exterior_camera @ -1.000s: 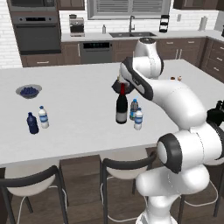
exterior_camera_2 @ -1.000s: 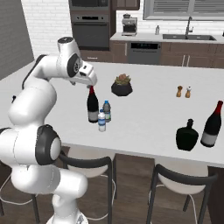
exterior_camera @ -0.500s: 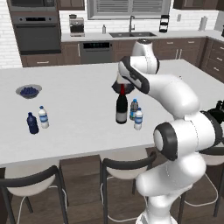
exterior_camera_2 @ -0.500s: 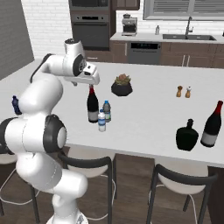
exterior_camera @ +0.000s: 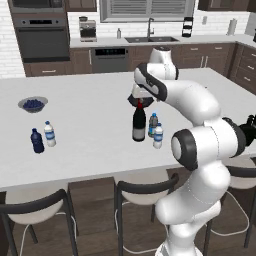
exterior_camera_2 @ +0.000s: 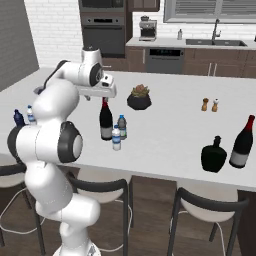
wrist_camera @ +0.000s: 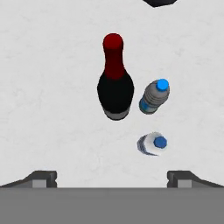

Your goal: Move the plastic bottles in the middle to the plastics group, and the glass bottles in the middle to the glass group.

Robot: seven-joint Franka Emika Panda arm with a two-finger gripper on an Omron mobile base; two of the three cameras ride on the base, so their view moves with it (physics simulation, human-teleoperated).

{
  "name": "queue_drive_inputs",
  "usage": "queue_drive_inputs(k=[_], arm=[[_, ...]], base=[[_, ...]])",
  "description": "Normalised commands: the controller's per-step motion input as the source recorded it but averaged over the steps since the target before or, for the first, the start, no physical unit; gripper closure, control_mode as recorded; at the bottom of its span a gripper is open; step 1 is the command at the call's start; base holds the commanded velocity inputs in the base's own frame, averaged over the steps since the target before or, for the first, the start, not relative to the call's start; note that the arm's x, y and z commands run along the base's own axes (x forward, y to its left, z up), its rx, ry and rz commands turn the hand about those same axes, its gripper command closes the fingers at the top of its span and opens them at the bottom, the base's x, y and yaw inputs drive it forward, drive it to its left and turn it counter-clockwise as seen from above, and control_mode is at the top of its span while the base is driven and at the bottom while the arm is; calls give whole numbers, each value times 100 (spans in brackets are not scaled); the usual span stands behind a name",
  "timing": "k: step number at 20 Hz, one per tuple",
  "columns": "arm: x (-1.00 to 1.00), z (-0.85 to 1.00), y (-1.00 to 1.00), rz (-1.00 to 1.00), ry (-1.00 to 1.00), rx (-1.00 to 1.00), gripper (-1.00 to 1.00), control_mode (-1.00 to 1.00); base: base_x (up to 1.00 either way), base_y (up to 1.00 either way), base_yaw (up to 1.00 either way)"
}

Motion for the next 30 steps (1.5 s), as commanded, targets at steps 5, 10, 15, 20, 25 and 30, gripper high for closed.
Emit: queue_drive_inputs(k=[5,10,15,20,25,30], arm=[[40,-13,4,2,8,0,-100,-100],[46,-4,9,0,1,-2,-100,-100],[31,-9,5,0,0,-5,-100,-100],[32,-22,0,0,2,-3,-100,-100],[23,-21,0,0,0,-1,-100,-100],[9,-14,0,0,0,0,-100,-100]], base=[[0,0,0],[0,0,0],[0,0,0],[0,0,0],[0,0,0],[0,0,0]])
